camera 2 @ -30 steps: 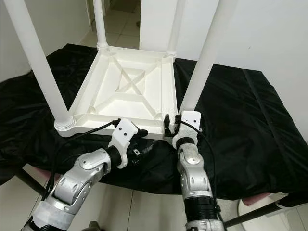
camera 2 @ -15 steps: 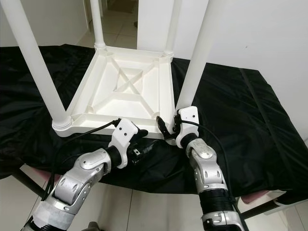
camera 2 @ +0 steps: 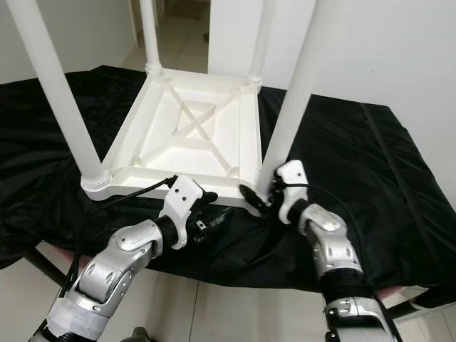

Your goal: Building children table

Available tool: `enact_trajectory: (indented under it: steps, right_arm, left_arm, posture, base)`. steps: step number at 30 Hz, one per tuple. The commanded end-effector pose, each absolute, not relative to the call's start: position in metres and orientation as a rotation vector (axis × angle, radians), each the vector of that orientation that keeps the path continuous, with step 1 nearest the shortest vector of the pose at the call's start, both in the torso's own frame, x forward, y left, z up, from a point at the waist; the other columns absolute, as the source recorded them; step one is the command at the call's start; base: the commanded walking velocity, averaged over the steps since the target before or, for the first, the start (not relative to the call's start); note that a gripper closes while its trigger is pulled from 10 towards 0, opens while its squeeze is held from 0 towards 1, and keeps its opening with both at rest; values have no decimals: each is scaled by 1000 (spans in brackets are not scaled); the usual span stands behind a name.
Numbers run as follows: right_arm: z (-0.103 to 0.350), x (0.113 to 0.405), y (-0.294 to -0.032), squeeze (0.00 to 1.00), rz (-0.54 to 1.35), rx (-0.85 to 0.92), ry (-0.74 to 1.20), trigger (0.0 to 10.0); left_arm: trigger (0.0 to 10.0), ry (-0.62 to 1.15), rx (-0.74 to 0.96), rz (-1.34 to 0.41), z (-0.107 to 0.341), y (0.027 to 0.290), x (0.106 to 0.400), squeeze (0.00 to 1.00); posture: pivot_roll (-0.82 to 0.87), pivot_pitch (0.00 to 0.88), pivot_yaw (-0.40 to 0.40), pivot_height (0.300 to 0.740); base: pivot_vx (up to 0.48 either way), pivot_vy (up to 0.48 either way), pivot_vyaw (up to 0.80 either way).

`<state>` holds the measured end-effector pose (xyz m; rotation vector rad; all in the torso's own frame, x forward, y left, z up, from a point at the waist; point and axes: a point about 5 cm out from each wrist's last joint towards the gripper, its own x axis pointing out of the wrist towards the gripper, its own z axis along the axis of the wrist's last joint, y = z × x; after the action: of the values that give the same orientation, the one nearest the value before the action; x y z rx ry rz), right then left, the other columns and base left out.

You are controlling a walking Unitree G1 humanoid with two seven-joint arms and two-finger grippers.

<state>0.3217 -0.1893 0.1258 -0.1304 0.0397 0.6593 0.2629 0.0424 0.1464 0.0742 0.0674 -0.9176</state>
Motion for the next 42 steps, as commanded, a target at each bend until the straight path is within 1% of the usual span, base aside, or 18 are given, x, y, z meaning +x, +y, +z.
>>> enact_trajectory:
  steps: [1, 8, 16, 17, 20, 21, 22, 24, 26, 27, 28, 30, 31, 32, 33, 35, 37, 42]
  right_arm:
    - [127, 322, -191, 0, 672, -124, 32, 0]
    - [129, 321, -189, 0, 680, -87, -2, 0]
    - [129, 318, -177, 0, 666, -92, -27, 0]
    - [128, 318, -172, 0, 649, -102, -18, 10000]
    - [130, 316, -154, 0, 569, -105, -37, 10000]
    - [131, 315, -150, 0, 515, -71, -46, 10000]
    - [132, 316, -147, 0, 468, -41, -48, 10000]
    - [131, 316, -146, 0, 439, -22, -45, 10000]
    - [129, 316, -142, 0, 292, 2, -38, 10000]
    - [129, 316, -142, 0, 292, 2, -38, 10000]
    - [126, 315, -143, 0, 134, 1, -31, 10000]
    - [122, 314, -147, 0, 8, -4, 1, 10000]
    - [122, 314, -147, 0, 8, -4, 1, 10000]
    - [116, 311, -153, 0, -126, -32, 44, 10000]
    - [116, 311, -153, 0, -126, -32, 44, 10000]
    - [112, 307, -154, 0, -197, -34, 70, 10000]
    - [112, 305, -150, 0, -196, -29, 72, 10000]
    - [115, 303, -159, 0, -241, -66, 64, 10000]
  left_arm:
    - [10000, 54, 75, -937, 150, 40, 261, 0]
    - [10000, 55, 78, -943, 151, 39, 261, 0]
    - [10000, 52, 75, -940, 151, 39, 261, 0]
    - [10000, 51, 75, -938, 151, 39, 261, 0]
    - [10000, 51, 74, -934, 151, 39, 261, 0]
    - [10000, 51, 73, -934, 151, 39, 261, 0]
    - [10000, 50, 73, -934, 151, 38, 261, 0]
    - [10000, 50, 73, -934, 151, 38, 261, 0]
    - [10000, 49, 73, -936, 151, 38, 261, 0]
    - [10000, 49, 73, -936, 151, 38, 261, 0]
    - [10000, 46, 73, -940, 152, 37, 261, 0]
    - [10000, 45, 73, -941, 151, 36, 261, 0]
    - [10000, 45, 73, -941, 151, 36, 261, 0]
    - [10000, 45, 74, -943, 151, 36, 261, 0]
    - [10000, 45, 74, -943, 151, 36, 261, 0]
    - [10000, 45, 74, -944, 151, 36, 261, 0]
    - [10000, 45, 73, -945, 151, 36, 261, 0]
    - [10000, 46, 74, -953, 150, 35, 260, 0]
  posture:
    - [36, 0, -35, 740]
    - [35, 1, -34, 740]
    - [38, 0, -40, 740]
    - [38, 0, -43, 740]
    - [40, 0, -50, 740]
    - [40, 0, -50, 740]
    - [40, 0, -51, 740]
    - [40, 0, -51, 740]
    - [40, 0, -55, 740]
    - [40, 0, -55, 740]
    - [40, 0, -55, 740]
    - [42, 0, -59, 740]
    - [42, 0, -59, 740]
    - [43, 0, -60, 740]
    - [43, 0, -60, 740]
    - [43, 0, -59, 740]
    - [44, 0, -60, 740]
    - [40, 0, -62, 740]
  base:
    - [0, 0, 0]
    - [0, 0, 0]
    - [0, 0, 0]
    - [0, 0, 0]
    - [0, 0, 0]
    - [0, 0, 0]
    - [0, 0, 0]
    - [0, 0, 0]
    - [0, 0, 0]
    - [0, 0, 0]
    - [0, 0, 0]
    - [0, 0, 0]
    - [0, 0, 0]
    - [0, 0, 0]
    - [0, 0, 0]
    - [0, 0, 0]
    - [0, 0, 0]
    - [0, 0, 0]
